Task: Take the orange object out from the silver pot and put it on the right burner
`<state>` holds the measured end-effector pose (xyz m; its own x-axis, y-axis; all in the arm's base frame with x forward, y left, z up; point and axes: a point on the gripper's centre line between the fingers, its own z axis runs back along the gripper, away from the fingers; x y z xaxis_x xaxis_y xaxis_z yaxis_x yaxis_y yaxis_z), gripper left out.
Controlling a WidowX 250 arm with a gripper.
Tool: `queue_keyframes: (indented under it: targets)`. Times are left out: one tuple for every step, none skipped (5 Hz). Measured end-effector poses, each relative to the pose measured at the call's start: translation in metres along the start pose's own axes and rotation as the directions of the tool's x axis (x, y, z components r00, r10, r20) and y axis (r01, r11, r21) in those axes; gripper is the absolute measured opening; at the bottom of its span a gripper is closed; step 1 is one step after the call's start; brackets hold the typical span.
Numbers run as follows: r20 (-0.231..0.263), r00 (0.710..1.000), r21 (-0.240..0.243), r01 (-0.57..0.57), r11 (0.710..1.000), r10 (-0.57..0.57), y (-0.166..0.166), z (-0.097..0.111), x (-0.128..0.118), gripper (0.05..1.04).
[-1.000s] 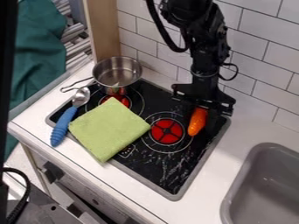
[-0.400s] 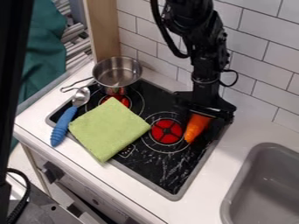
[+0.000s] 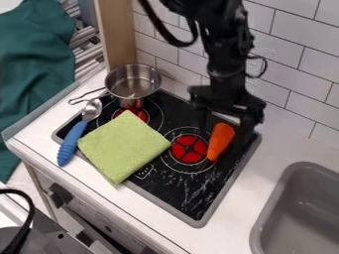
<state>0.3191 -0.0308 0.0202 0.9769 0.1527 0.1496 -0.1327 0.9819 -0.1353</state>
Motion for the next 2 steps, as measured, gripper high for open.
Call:
queue_keyframes:
  targets:
    - [0.066, 0.997, 0.004, -0.027, 1.0, 0.027, 0.0054, 0.0291, -0.0106, 1.011]
    - [0.054, 0.998, 0.049, -0.018, 0.999, 0.016, 0.013, 0.0339, -0.0159, 1.011]
